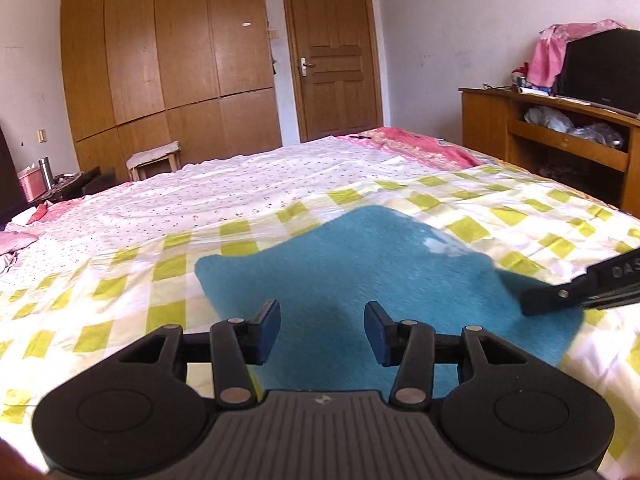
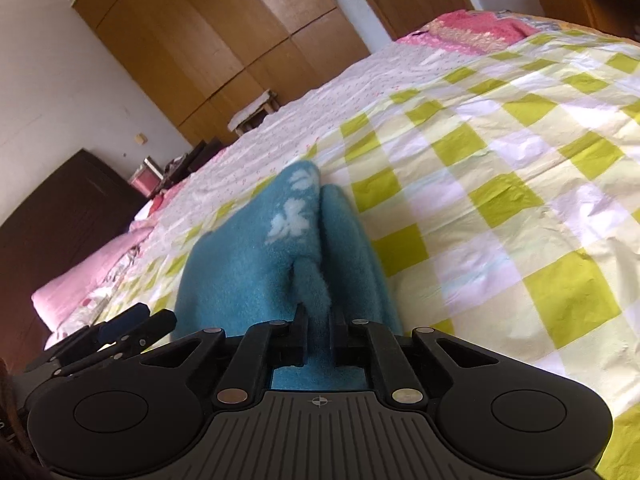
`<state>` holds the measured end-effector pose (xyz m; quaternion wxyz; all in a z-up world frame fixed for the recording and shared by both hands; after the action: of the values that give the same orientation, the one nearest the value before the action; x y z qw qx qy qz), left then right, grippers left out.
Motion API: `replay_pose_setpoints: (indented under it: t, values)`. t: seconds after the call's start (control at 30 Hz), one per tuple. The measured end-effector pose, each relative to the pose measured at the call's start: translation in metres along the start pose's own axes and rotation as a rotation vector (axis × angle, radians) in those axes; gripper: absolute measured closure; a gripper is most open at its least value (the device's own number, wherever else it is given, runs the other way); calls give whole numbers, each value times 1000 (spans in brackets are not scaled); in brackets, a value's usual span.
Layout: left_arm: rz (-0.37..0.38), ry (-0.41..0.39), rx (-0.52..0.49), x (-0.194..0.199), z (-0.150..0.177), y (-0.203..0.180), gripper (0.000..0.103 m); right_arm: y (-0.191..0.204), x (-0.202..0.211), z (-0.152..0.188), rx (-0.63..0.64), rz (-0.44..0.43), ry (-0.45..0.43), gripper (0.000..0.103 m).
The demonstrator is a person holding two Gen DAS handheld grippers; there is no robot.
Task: Fold small clothes
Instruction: 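Open the left gripper and withdraw it while the right gripper holds the fold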
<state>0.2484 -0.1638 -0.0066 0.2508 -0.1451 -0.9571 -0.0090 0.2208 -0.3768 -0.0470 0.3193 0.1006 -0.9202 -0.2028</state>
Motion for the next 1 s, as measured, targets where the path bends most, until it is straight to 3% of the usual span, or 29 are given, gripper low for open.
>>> replay_pose_setpoints:
  t: [0.1,0.23,0.33,0.5,0.63,0.7,0.8,0.9,1.0]
  values:
    - [-33,64,5,-31,12,3,51,-17,-16,10,-44,29,60,95]
    - [-59,42,-22,-35,17,-1,49,-16,-22,12,-13,38,71,95]
    - [-52,42,-14,-33,16,2,49,-4,-16,9,57,71,40,87]
    - [-29,41,37,-12,13,14,49,22,2,-6,289,225,-122,50]
    - [-9,56,59,8,24,26,47,37,-16,-14,342,173,-105,48]
    - [-5,77,68,10,31,30,47,33,-33,-22,349,213,-75,44]
    - [39,122,140,8,39,36,43,22,-50,-26,259,147,-37,34]
    - [86,159,229,-1,42,38,41,13,-65,-23,263,157,-3,25]
    - [130,189,289,-13,40,33,36,0,-73,-18,195,110,25,23]
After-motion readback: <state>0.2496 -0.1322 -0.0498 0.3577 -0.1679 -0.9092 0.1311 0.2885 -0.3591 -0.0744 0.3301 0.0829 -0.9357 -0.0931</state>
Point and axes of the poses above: each gripper's, at about its wrist camera, not at the fingertips, and x roughly against the way its jaws point, y to its left, z to its underside, the point moved 8 cm from there along -x, roughly the way its jaws point, and after that the axes turned 10 degrees about x, right-handed, at the moved point
